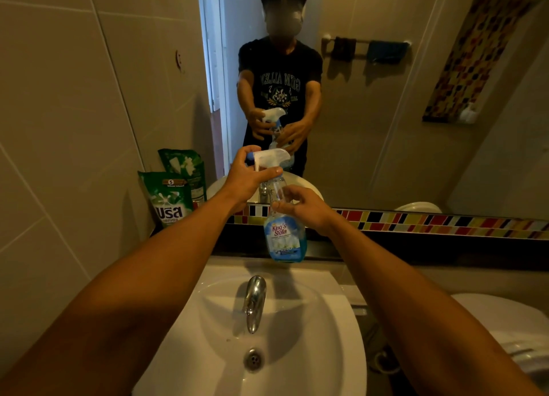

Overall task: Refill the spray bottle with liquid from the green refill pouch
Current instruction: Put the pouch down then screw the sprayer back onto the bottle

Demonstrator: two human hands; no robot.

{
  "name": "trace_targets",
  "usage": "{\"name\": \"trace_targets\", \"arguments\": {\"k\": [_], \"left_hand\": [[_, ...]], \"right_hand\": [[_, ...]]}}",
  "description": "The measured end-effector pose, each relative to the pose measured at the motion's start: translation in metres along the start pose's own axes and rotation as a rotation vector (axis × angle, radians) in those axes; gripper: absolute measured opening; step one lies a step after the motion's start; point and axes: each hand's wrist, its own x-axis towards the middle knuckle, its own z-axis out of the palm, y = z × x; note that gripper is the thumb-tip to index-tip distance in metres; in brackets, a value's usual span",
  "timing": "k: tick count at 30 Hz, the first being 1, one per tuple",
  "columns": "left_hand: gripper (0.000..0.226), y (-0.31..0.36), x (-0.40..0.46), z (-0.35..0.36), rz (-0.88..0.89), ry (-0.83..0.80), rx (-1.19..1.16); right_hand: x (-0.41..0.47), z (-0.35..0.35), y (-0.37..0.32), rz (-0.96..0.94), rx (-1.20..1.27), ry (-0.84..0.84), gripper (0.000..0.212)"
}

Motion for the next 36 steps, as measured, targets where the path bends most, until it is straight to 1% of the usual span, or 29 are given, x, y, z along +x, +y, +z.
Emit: {"name": "trace_targets", "arguments": {"k": [2,5,7,8,11,12,16,18,21,24,25,30,36], "left_hand": [[0.063,-0.004,0.002,0.0,-0.016,0.001,0.005],[0.053,-0.008,0.004,-0.002,-0.066,-0.025,0.049],[0.043,-0.01,0.005,-0.002,-0.091,-0.06,0.0],[0.042,-0.01,0.004,-0.002,-0.105,-0.077,-0.034],[0.051,-0.01,0.002,-0.005,-0.122,-0.135,-0.099],[0.051,-0.011,0.002,-0.007,-0.117,-0.137,-0.106],[0.037,-0.006,0.001,-0.009,-0.141,-0.11,-0.121],[0.034,-0.005,0.003,-0.01,-0.166,-0.121,-0.13],[0.036,-0.005,0.004,-0.011,-0.191,-0.139,-0.14],[0.052,-0.004,0.002,-0.009,-0.181,-0.149,-0.159],[0.053,-0.004,0.002,-0.009,-0.17,-0.147,-0.159],[0.037,-0.001,0.003,-0.009,-0.172,-0.144,-0.185],[0.038,-0.003,0.005,-0.011,-0.199,-0.14,-0.191]], "right_hand": [[0.0,0.001,0.001,0.006,0.019,0.004,0.026],[0.001,0.004,0.003,0.014,0.041,0.009,0.029],[0.0,0.005,0.003,0.014,0.041,0.003,0.026],[0.0,0.004,0.002,0.009,0.039,-0.001,0.025],[0.001,0.003,-0.002,-0.002,0.037,-0.013,0.025],[0.001,0.003,-0.004,-0.003,0.036,-0.015,0.025],[0.003,0.005,-0.004,-0.017,0.042,-0.002,0.026],[0.004,0.004,-0.004,-0.019,0.05,0.005,0.023],[0.004,0.003,-0.005,-0.033,0.034,0.008,0.02],[0.004,0.003,-0.009,-0.051,0.023,-0.001,0.027],[0.004,0.002,-0.01,-0.054,0.022,-0.002,0.029],[0.007,-0.003,-0.011,-0.035,0.005,-0.003,0.033],[0.011,-0.009,-0.009,-0.042,-0.021,-0.021,0.029]]}}
